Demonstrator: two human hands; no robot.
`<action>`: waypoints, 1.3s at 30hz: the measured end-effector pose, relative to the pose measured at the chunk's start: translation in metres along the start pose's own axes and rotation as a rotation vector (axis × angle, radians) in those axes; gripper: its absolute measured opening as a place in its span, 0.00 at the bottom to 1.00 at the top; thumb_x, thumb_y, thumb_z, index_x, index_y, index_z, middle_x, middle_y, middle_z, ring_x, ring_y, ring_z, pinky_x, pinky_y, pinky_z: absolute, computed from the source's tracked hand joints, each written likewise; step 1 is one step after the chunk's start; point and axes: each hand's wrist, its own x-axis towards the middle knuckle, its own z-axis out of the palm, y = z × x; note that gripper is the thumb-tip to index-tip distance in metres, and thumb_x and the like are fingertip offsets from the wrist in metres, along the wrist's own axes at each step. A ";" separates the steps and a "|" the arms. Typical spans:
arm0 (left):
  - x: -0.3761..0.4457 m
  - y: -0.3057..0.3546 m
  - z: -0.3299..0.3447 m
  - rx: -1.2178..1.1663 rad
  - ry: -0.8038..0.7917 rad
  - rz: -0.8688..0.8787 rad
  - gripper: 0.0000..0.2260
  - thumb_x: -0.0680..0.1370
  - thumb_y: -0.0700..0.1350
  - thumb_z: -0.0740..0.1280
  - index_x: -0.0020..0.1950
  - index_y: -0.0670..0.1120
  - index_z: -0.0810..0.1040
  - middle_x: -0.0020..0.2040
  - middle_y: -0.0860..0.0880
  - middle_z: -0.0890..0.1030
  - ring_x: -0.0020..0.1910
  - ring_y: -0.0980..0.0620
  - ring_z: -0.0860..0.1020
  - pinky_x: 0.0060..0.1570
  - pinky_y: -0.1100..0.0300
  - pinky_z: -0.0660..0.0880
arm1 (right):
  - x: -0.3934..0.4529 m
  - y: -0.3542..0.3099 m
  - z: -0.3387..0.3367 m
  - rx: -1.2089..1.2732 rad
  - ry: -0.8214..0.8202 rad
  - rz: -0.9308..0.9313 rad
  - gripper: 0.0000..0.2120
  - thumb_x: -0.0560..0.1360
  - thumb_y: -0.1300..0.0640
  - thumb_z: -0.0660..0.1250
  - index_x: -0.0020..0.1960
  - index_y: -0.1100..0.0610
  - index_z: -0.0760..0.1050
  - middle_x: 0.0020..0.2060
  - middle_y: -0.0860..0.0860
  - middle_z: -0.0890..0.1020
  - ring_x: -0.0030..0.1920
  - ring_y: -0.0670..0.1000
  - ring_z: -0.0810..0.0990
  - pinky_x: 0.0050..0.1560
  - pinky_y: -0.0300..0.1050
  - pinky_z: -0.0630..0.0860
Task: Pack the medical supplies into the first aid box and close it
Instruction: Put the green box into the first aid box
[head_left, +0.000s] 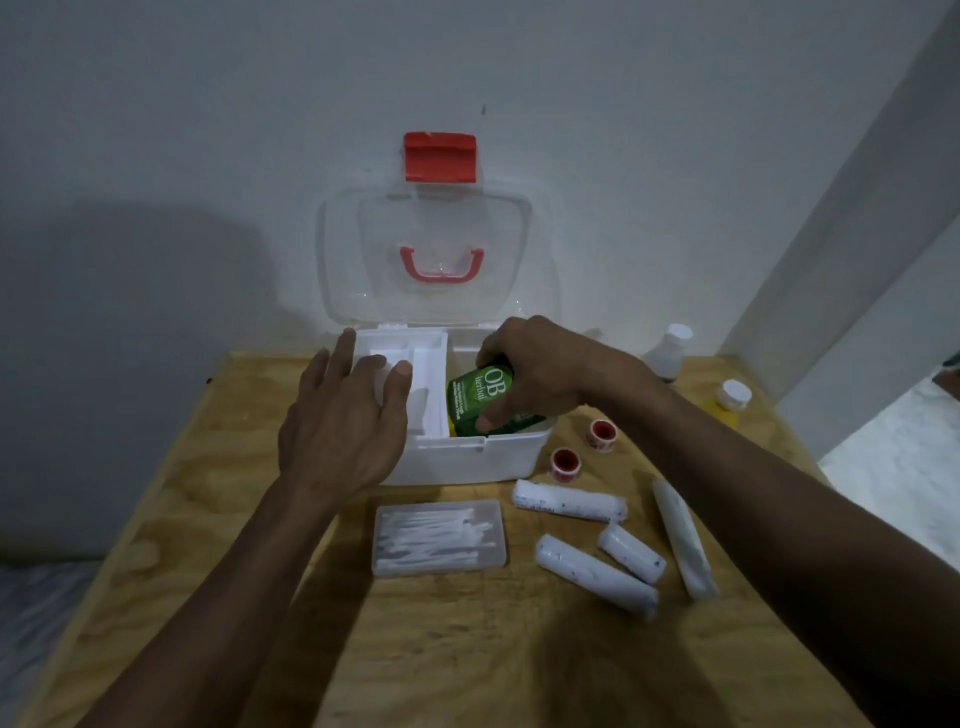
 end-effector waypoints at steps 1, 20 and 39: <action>0.000 0.000 0.000 0.003 -0.002 -0.001 0.27 0.81 0.62 0.45 0.72 0.51 0.69 0.80 0.49 0.56 0.78 0.44 0.54 0.71 0.42 0.61 | 0.001 0.001 0.002 -0.002 0.001 0.005 0.34 0.62 0.42 0.79 0.63 0.54 0.73 0.54 0.50 0.77 0.49 0.50 0.77 0.47 0.45 0.79; -0.002 0.000 -0.001 -0.002 0.023 0.026 0.28 0.80 0.63 0.46 0.71 0.50 0.71 0.79 0.49 0.58 0.78 0.44 0.57 0.70 0.41 0.62 | 0.014 -0.007 0.008 -0.038 -0.113 0.022 0.21 0.70 0.52 0.75 0.58 0.62 0.77 0.52 0.53 0.81 0.49 0.55 0.80 0.50 0.48 0.79; -0.004 0.002 -0.001 -0.013 0.027 0.004 0.29 0.79 0.64 0.43 0.70 0.53 0.71 0.80 0.50 0.57 0.78 0.45 0.55 0.71 0.44 0.62 | 0.008 -0.028 0.039 0.974 0.087 0.196 0.25 0.82 0.42 0.51 0.77 0.48 0.60 0.76 0.47 0.63 0.74 0.52 0.63 0.73 0.56 0.62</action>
